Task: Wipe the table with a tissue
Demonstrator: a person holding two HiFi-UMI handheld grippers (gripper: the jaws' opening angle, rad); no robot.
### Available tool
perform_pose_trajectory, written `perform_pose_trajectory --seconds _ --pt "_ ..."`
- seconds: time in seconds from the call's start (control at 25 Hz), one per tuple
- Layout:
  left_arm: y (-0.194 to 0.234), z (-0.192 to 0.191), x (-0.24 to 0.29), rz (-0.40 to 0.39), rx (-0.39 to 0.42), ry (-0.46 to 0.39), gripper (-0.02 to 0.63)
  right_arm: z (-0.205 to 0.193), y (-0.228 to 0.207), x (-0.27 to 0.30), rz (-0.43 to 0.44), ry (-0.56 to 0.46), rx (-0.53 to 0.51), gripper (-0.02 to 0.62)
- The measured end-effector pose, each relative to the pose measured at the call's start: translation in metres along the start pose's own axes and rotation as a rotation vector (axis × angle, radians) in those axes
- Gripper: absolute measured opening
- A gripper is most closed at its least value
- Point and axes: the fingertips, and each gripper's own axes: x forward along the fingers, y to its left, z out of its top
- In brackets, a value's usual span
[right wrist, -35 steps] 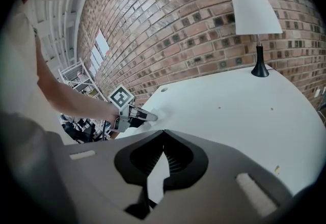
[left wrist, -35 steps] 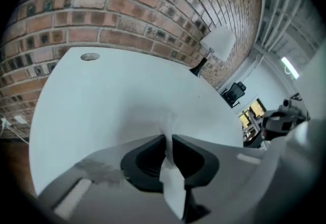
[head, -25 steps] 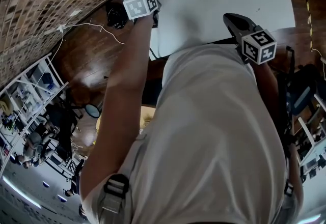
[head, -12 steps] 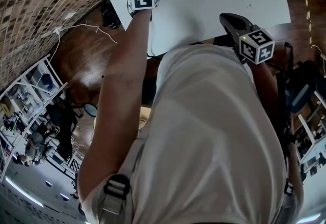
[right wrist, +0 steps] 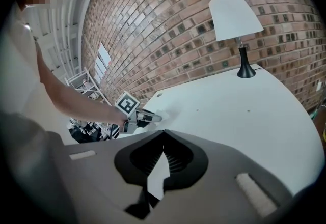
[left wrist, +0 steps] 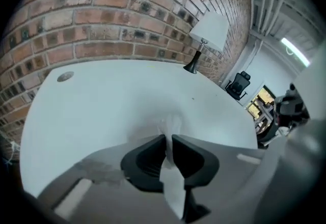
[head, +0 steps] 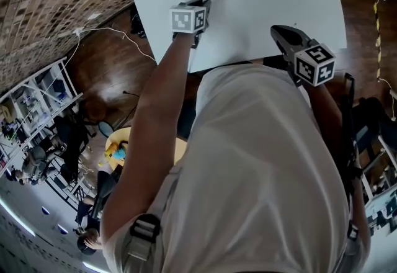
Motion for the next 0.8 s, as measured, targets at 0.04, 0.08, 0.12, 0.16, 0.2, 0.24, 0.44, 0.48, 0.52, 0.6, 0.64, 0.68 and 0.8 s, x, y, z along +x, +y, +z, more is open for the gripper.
perform_pose_trajectory --seconds 0.04,0.08,0.12,0.16,0.2,0.24,0.44,0.48,0.52,0.6,0.64,0.68,0.8 --pt "0.002 -0.001 -0.002 0.042 0.011 -0.018 0.040 0.003 -0.002 0.001 0.009 -0.002 -0.003 0.008" --pt "0.011 0.000 -0.006 0.097 0.012 -0.040 0.040 0.005 -0.004 0.002 0.019 -0.003 -0.003 0.008" --pt "0.026 0.002 -0.013 0.158 0.002 -0.064 0.040 0.005 -0.005 0.004 0.028 -0.002 -0.003 0.008" --pt "0.043 0.004 -0.020 0.216 -0.016 -0.085 0.041 0.005 -0.005 0.005 0.034 0.001 -0.003 0.008" --pt "0.062 0.007 -0.029 0.270 -0.038 -0.103 0.041 0.003 -0.006 0.005 0.037 0.005 -0.003 0.008" --pt "0.082 0.009 -0.038 0.318 -0.062 -0.117 0.041 0.002 -0.006 0.005 0.036 0.009 -0.002 0.008" --pt "0.151 0.014 -0.066 0.454 -0.132 -0.120 0.041 -0.005 -0.012 -0.003 -0.011 0.006 0.040 0.008" --pt "0.157 0.015 -0.064 0.461 -0.126 -0.111 0.041 -0.007 -0.014 -0.005 -0.023 0.004 0.051 0.008" --pt "0.160 0.016 -0.060 0.465 -0.118 -0.101 0.041 -0.008 -0.016 -0.007 -0.036 0.001 0.060 0.008" --pt "0.161 0.018 -0.051 0.490 -0.089 -0.076 0.040 -0.010 -0.019 -0.011 -0.061 -0.010 0.070 0.008" --pt "0.160 0.018 -0.049 0.513 -0.067 -0.063 0.040 -0.011 -0.019 -0.012 -0.072 -0.017 0.073 0.008" --pt "0.160 0.017 -0.047 0.537 -0.036 -0.050 0.040 -0.010 -0.019 -0.014 -0.080 -0.025 0.075 0.008" --pt "0.160 0.008 -0.046 0.582 0.091 0.004 0.034 -0.010 -0.018 -0.015 -0.086 -0.033 0.076 0.008"
